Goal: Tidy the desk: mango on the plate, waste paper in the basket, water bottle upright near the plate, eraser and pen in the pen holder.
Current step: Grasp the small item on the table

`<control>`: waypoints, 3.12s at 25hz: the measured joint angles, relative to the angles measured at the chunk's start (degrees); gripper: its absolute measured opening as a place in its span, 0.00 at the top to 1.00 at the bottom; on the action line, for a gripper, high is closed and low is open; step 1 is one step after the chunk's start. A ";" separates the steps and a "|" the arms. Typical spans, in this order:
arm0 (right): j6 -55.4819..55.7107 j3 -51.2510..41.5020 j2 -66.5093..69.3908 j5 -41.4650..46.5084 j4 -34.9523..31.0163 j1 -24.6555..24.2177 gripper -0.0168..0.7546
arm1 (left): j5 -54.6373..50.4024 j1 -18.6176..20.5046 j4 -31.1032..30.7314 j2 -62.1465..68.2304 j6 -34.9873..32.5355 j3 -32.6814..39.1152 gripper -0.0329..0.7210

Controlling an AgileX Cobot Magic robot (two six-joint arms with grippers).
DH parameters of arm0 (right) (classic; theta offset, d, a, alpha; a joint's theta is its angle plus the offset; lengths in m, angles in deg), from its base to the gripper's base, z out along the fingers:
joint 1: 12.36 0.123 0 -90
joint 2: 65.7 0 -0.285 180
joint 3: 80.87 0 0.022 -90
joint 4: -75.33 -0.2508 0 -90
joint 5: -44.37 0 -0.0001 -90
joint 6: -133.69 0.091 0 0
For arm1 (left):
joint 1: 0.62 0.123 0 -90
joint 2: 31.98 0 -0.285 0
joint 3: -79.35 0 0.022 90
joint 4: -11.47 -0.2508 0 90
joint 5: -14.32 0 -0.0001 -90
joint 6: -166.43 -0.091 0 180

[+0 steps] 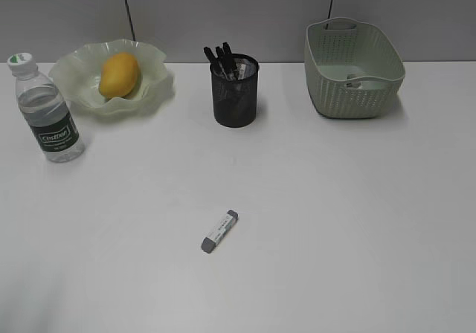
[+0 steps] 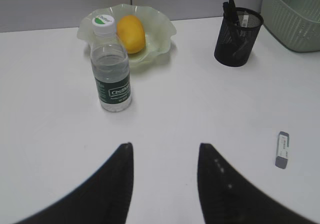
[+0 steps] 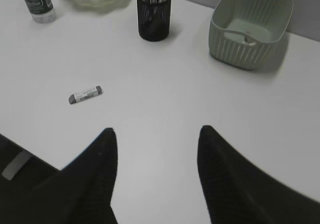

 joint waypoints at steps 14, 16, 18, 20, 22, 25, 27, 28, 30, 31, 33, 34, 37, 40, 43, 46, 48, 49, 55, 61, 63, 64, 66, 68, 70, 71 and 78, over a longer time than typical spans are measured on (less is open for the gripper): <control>2.34 -6.05 -2.59 2.75 3.96 0.00 0.43 | 5.00 0.00 1.31 1.13 -2.62 -0.49 0.49; 2.34 -6.35 -2.59 2.38 3.92 0.00 0.43 | 5.08 0.00 2.25 3.24 -4.86 -1.47 0.48; 2.34 -6.54 -2.59 1.97 3.90 0.00 0.43 | 5.20 0.00 3.07 6.02 -5.90 -3.06 0.48; 2.34 -6.81 -2.59 1.73 3.85 0.00 0.43 | 5.35 0.00 4.23 10.04 -6.47 -5.10 0.48; 2.34 -6.81 -2.59 1.73 3.84 0.00 0.43 | 5.46 0.00 5.78 14.39 -6.96 -7.08 0.48; 2.38 -6.81 -2.59 1.69 3.79 0.00 0.43 | 5.29 0.00 7.35 21.76 -7.42 -10.73 0.46; 2.38 -6.81 -2.59 1.67 3.79 0.00 0.43 | 4.29 -0.13 7.86 26.82 -7.53 -13.16 0.44; 2.38 -6.81 -2.59 1.62 3.79 0.00 0.43 | 3.70 -0.48 7.91 29.91 -7.53 -14.54 0.43; 2.38 -6.81 -2.59 1.51 3.79 0.00 0.43 | 2.62 -2.15 7.97 35.90 -7.53 -16.98 0.42; 2.38 -6.81 -2.59 1.51 3.79 0.00 0.43 | 2.20 -3.46 7.97 38.65 -7.53 -18.27 0.41; 2.38 -6.81 -2.59 1.37 3.74 0.00 0.43 | 1.66 -6.49 8.02 43.04 -7.53 -20.59 0.41; 2.38 -6.81 -2.59 1.31 3.74 0.00 0.43 | 1.63 -8.32 8.02 45.13 -7.53 -21.85 0.41; 2.38 -6.81 -2.59 1.31 3.69 0.00 0.43 | 1.05 -13.76 8.21 52.24 -6.68 -25.40 0.41; 2.38 -6.81 -2.59 1.31 3.69 0.00 0.43 | -1.22 -18.52 8.24 59.62 -5.26 -29.40 0.41; 2.45 -6.81 -2.59 1.31 3.69 0.00 0.43 | -5.31 -22.62 7.80 66.66 -4.46 -34.64 0.41; 2.45 -6.81 -2.59 1.31 3.69 0.00 0.43 | -8.47 -26.41 5.65 73.46 -1.63 -39.57 0.41; 2.52 -6.81 -2.59 1.31 3.69 0.00 0.43 | -10.14 -28.99 3.14 77.53 0.65 -42.48 0.41; 2.52 -6.81 -2.59 1.31 3.69 0.00 0.43 | -10.99 -30.22 2.21 79.65 1.29 -43.98 0.41; 2.52 -6.81 -2.59 1.31 3.69 0.00 0.43 | -14.68 -35.84 -2.71 90.21 4.87 -51.88 0.41; 2.59 -6.81 -2.59 1.31 3.69 0.00 0.43 | -18.83 -38.49 -9.18 100.18 9.87 -59.51 0.40; 2.59 -6.81 -2.59 1.31 3.69 0.00 0.43 | -19.66 -38.61 -10.00 102.50 10.14 -61.48 0.39; 2.59 -6.81 -2.59 1.31 3.69 0.00 0.43 | -19.85 -38.61 -10.23 103.55 10.20 -62.47 0.38; 2.59 -6.81 -2.59 1.31 3.69 0.00 0.43 | -20.12 -38.61 -10.43 105.28 10.33 -64.11 0.37; 2.59 -6.81 -2.59 1.31 3.69 0.00 0.43 | -20.12 -38.61 -10.48 106.49 10.33 -65.51 0.36; 2.64 -6.81 -2.59 1.31 3.69 0.00 0.43 | -20.25 -38.61 -10.58 107.46 10.83 -66.30 0.35; 2.64 -6.81 -2.59 1.31 3.69 0.00 0.43 | -20.25 -38.61 -10.58 107.89 11.20 -66.45 0.34; 2.64 -6.81 -2.59 1.31 3.69 0.00 0.43 | -20.59 -38.61 -11.11 110.32 13.71 -66.64 0.31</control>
